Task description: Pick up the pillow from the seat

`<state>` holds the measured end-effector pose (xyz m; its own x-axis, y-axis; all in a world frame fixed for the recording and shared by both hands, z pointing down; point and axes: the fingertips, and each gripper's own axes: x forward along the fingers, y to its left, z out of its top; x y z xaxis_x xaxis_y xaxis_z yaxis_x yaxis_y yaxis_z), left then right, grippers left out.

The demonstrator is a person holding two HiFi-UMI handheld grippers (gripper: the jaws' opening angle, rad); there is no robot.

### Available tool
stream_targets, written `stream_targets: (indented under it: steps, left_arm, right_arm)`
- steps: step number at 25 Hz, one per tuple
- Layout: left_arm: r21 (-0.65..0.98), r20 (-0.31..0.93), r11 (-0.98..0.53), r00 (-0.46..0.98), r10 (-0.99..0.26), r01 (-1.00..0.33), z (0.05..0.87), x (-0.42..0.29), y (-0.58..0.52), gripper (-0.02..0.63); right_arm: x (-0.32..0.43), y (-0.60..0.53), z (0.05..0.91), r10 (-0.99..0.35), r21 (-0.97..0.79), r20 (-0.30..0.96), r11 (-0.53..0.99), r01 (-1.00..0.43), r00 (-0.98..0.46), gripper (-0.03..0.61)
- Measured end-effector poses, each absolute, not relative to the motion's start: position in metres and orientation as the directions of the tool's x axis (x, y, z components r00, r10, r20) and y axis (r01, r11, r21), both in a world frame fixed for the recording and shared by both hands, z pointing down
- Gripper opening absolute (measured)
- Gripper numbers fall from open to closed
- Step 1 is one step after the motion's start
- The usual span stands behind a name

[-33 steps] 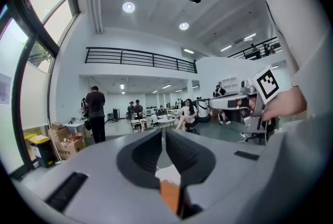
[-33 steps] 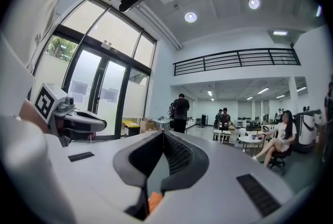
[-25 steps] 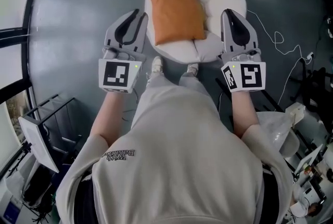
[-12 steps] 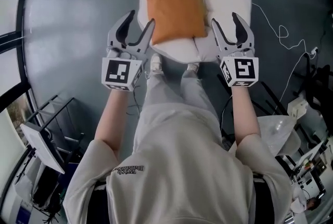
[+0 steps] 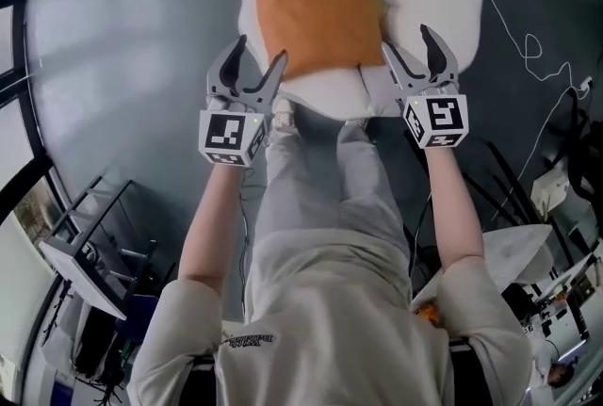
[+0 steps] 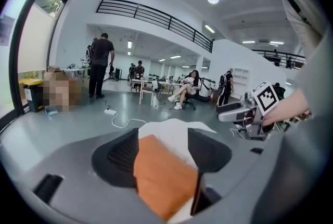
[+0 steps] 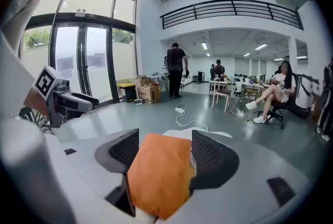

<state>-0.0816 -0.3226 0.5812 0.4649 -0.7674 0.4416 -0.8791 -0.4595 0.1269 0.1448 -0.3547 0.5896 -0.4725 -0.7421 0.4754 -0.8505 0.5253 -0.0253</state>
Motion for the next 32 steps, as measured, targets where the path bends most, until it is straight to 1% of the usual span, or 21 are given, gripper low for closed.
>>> stream_targets:
  steps: [3, 6, 10, 14, 18, 22, 25, 28, 30, 32]
  left_arm:
    - [0.145, 0.488, -0.436, 0.447, -0.750, -0.888, 0.640, -0.085, -0.325, 0.282]
    - [0.177, 0.547, -0.414, 0.439, -0.713, -0.893, 0.703, -0.089, -0.322, 0.290]
    - [0.249, 0.616, -0.358, 0.432, -0.659, -0.900, 0.787, -0.094, -0.316, 0.299]
    - [0.310, 0.673, -0.286, 0.422, -0.607, -0.906, 0.868, -0.104, -0.309, 0.312]
    - [0.370, 0.710, -0.201, 0.415, -0.568, -0.907, 0.934, -0.111, -0.303, 0.324]
    - [0.385, 0.737, -0.176, 0.416, -0.533, -0.906, 0.984, -0.110, -0.300, 0.342]
    - [0.406, 0.732, -0.154, 0.422, -0.535, -0.901, 1.007, -0.113, -0.300, 0.379]
    - [0.418, 0.713, -0.131, 0.414, -0.565, -0.899, 1.018, -0.111, -0.300, 0.400]
    - [0.431, 0.703, -0.127, 0.421, -0.573, -0.893, 1.024, -0.108, -0.302, 0.402]
    - [0.450, 0.703, -0.136, 0.445, -0.555, -0.882, 1.031, -0.103, -0.305, 0.402]
  right_arm:
    - [0.140, -0.357, 0.642, -0.713, -0.044, 0.503, 0.543, -0.839, -0.488, 0.314]
    - [0.138, -0.357, 0.693, -0.683, -0.070, 0.528, 0.557, -0.827, -0.505, 0.333]
    - [0.136, -0.353, 0.768, -0.603, -0.139, 0.576, 0.594, -0.793, -0.552, 0.367]
    - [0.136, -0.357, 0.833, -0.578, -0.146, 0.611, 0.589, -0.795, -0.541, 0.393]
    - [0.145, -0.365, 0.887, -0.572, -0.168, 0.636, 0.552, -0.817, -0.518, 0.413]
    - [0.155, -0.370, 0.936, -0.548, -0.195, 0.670, 0.522, -0.831, -0.501, 0.430]
    - [0.162, -0.368, 0.979, -0.513, -0.222, 0.712, 0.482, -0.847, -0.479, 0.450]
    - [0.169, -0.362, 1.008, -0.492, -0.329, 0.718, 0.383, -0.863, -0.492, 0.476]
    - [0.169, -0.360, 1.021, -0.490, -0.399, 0.708, 0.318, -0.860, -0.509, 0.477]
    - [0.166, -0.359, 1.034, -0.479, -0.433, 0.706, 0.291, -0.853, -0.522, 0.476]
